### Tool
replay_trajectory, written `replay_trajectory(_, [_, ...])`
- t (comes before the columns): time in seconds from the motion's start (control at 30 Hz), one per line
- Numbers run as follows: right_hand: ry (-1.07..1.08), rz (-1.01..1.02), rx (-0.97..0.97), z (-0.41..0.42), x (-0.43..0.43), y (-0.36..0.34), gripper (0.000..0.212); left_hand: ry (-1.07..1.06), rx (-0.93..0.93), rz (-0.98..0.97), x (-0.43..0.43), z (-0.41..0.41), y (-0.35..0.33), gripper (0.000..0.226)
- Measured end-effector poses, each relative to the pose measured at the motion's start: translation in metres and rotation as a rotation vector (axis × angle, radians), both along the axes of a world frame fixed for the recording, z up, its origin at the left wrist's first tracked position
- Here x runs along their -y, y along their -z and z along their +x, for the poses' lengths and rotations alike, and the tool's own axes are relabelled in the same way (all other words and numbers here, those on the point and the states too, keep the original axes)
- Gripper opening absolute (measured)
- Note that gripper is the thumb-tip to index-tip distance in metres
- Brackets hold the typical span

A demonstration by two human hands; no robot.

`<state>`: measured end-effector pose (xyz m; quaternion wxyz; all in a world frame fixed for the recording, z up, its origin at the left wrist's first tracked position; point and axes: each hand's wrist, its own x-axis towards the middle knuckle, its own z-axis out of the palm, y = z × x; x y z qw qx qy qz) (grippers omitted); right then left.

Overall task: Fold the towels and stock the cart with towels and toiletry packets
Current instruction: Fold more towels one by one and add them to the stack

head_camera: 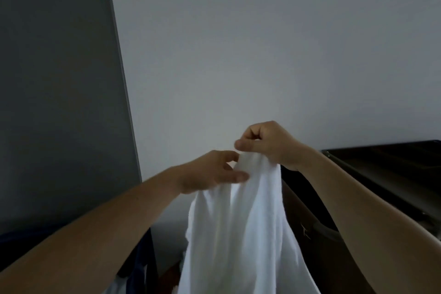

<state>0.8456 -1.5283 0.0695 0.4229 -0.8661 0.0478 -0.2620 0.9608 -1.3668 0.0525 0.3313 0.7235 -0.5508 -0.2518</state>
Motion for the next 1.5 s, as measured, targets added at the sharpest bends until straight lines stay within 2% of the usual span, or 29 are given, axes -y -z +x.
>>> replay_trajectory(0.07, [0.017, -0.023, -0.004, 0.001, 0.001, 0.005, 0.03, -0.121, -0.058, -0.133, 0.0, -0.006, -0.001, 0.034])
replay_trajectory(0.13, [0.056, 0.036, -0.014, -0.003, 0.009, 0.018, 0.027, -0.187, -0.126, -0.263, -0.002, -0.007, -0.013, 0.034])
replay_trajectory(0.27, [-0.029, 0.256, -0.179, -0.019, 0.022, 0.054, 0.049, -0.24, -0.218, -0.527, -0.007, -0.008, -0.049, 0.027])
replay_trajectory(0.37, [-0.049, 0.396, -0.203, -0.033, 0.036, 0.068, 0.055, -0.389, -0.256, -0.664, -0.009, 0.003, -0.067, 0.025])
replay_trajectory(0.47, [-0.001, 0.36, -0.216, -0.046, 0.048, 0.067, 0.05, -0.478, -0.187, -0.616, -0.012, 0.023, -0.062, 0.037])
replay_trajectory(0.6, [0.195, 0.185, -0.161, -0.05, 0.058, 0.063, 0.022, -0.498, -0.125, -0.492, -0.017, 0.037, -0.035, 0.039])
replay_trajectory(0.73, [0.314, 0.126, -0.042, -0.048, 0.063, 0.067, 0.024, -0.545, -0.205, -0.549, -0.019, 0.046, -0.028, 0.036])
replay_trajectory(0.87, [0.318, 0.177, -0.166, -0.054, 0.073, 0.083, 0.025, -0.626, -0.261, -0.657, -0.022, 0.054, -0.04, 0.035])
replay_trajectory(0.93, [0.281, 0.233, -0.152, -0.058, 0.073, 0.078, 0.032, -0.57, -0.19, -0.523, -0.024, 0.056, -0.037, 0.036])
replay_trajectory(1.0, [0.229, 0.252, -0.102, -0.055, 0.063, 0.062, 0.03, -0.411, -0.014, -0.258, -0.024, 0.049, -0.027, 0.036])
replay_trajectory(1.07, [0.164, 0.191, -0.055, -0.046, 0.048, 0.039, 0.028, -0.266, 0.143, -0.078, -0.021, 0.035, -0.016, 0.031])
replay_trajectory(1.1, [0.125, 0.118, -0.036, -0.04, 0.038, 0.028, 0.028, -0.203, 0.165, -0.036, -0.018, 0.026, -0.013, 0.042])
replay_trajectory(1.17, [0.046, -0.034, -0.023, -0.028, 0.02, 0.009, 0.029, -0.089, 0.093, -0.007, -0.011, 0.008, -0.009, 0.06])
replay_trajectory(1.23, [0.002, -0.114, -0.037, -0.017, 0.009, -0.001, 0.034, -0.016, 0.008, -0.005, -0.002, -0.005, -0.007, 0.045])
replay_trajectory(1.3, [-0.021, -0.097, -0.047, -0.012, 0.008, -0.002, 0.04, -0.041, -0.021, -0.048, 0.002, -0.012, -0.009, 0.028])
replay_trajectory(1.43, [-0.04, 0.133, -0.136, -0.024, 0.025, 0.022, 0.026, -0.149, -0.1, -0.26, -0.002, -0.005, -0.025, 0.019])
replay_trajectory(1.5, [-0.053, 0.247, -0.232, -0.032, 0.034, 0.043, 0.041, -0.206, -0.213, -0.392, -0.005, 0.004, -0.042, 0.015])
